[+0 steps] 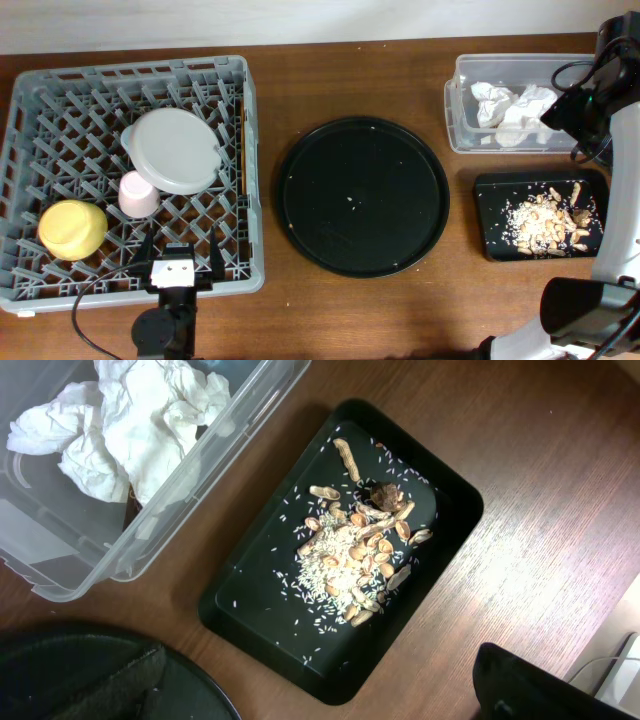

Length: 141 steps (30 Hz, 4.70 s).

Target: Sort waste into correct bins and load items into the dishwasher rack

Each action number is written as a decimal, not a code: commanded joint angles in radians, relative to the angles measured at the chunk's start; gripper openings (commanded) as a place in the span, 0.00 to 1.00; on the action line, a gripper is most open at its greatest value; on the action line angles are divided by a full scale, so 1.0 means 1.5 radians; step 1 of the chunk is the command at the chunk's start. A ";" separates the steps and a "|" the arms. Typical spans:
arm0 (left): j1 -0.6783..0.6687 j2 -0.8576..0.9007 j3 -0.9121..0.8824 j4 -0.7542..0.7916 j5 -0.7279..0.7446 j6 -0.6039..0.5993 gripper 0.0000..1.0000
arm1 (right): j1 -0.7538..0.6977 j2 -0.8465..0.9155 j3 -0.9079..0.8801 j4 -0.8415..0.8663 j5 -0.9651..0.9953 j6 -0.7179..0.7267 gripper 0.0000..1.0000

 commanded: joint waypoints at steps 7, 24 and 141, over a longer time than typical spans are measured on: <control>0.004 -0.007 -0.001 -0.005 0.005 0.013 0.99 | -0.004 0.005 0.004 -0.002 0.010 0.003 0.99; 0.004 -0.007 -0.001 -0.004 0.005 0.013 0.99 | -0.004 -0.259 0.004 -0.002 0.010 0.003 0.99; 0.004 -0.007 -0.001 -0.005 0.005 0.013 0.99 | 0.201 -1.167 -1.334 0.983 -0.227 -0.432 0.99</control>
